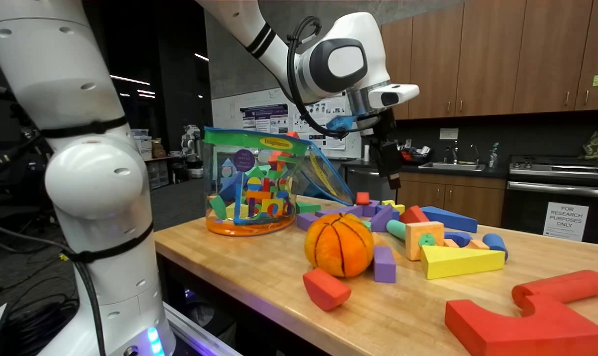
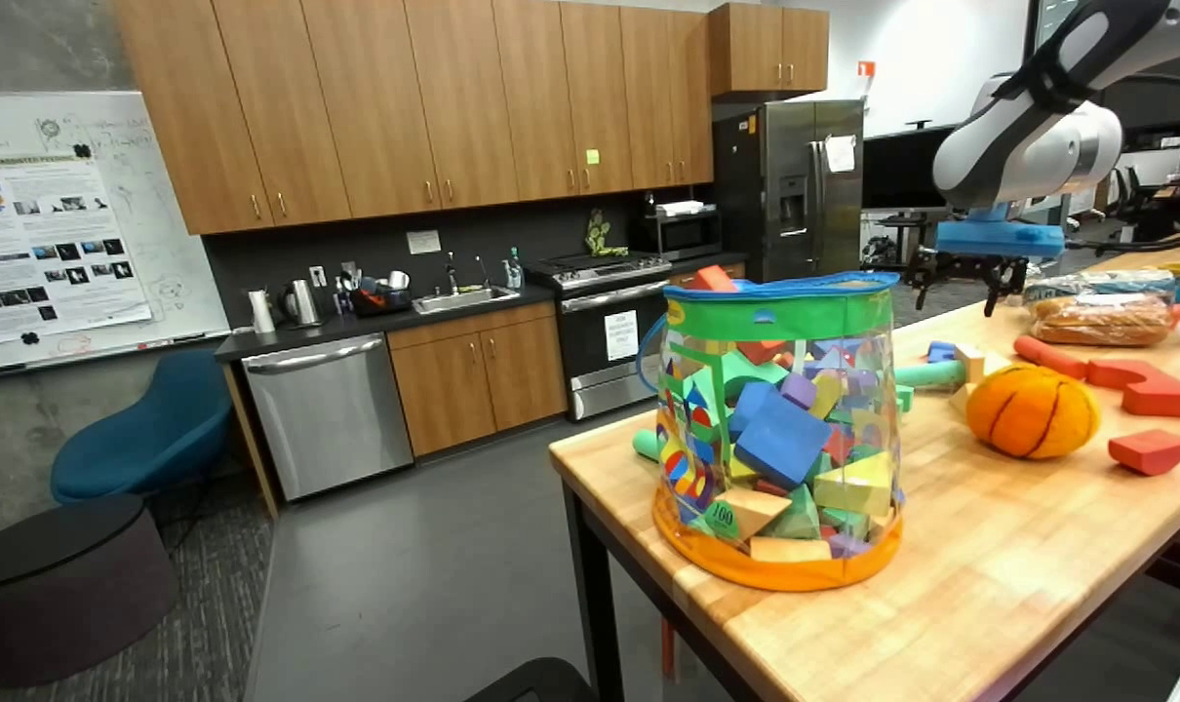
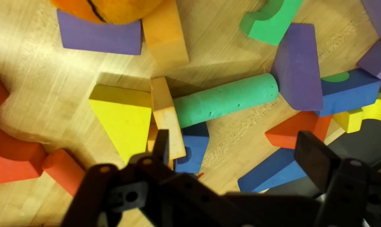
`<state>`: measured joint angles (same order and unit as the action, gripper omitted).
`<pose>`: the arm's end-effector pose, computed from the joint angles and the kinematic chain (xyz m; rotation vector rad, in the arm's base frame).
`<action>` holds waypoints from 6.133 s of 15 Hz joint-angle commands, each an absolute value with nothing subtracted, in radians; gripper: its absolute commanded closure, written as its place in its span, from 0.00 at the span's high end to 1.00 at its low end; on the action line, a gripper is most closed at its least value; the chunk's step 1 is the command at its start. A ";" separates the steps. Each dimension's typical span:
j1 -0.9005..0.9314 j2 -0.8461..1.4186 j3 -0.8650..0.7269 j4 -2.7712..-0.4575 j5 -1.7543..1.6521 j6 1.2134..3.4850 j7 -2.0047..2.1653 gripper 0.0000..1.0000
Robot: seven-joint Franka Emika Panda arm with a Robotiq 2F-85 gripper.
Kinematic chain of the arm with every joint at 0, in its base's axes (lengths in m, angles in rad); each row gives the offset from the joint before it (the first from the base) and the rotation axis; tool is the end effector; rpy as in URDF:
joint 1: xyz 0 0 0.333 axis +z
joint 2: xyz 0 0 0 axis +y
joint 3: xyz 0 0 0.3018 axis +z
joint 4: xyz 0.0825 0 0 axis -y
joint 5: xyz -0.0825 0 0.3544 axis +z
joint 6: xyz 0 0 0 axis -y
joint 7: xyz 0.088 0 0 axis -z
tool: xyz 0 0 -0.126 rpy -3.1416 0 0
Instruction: Put the green cylinder in the clear bag on the left.
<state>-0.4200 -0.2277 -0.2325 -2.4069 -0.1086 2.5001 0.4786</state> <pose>0.3753 -0.2895 0.4160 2.6348 -1.5383 0.4816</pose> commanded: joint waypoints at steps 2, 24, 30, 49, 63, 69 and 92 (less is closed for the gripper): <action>-0.415 -0.227 -0.237 -2.405 -0.109 2.499 0.477 1.00; -0.406 0.151 -0.387 -2.190 -0.071 2.493 0.675 1.00; -0.378 0.179 -0.386 -2.142 0.004 2.507 0.670 0.79; -0.362 0.159 -0.402 -2.104 0.003 2.533 0.652 0.06; -0.354 -0.234 -0.307 -2.157 -0.099 2.583 0.529 0.06; -0.369 -0.405 -0.180 -2.240 -0.167 2.663 0.517 0.06; -0.389 -0.781 0.375 -2.694 -0.090 3.148 0.455 0.06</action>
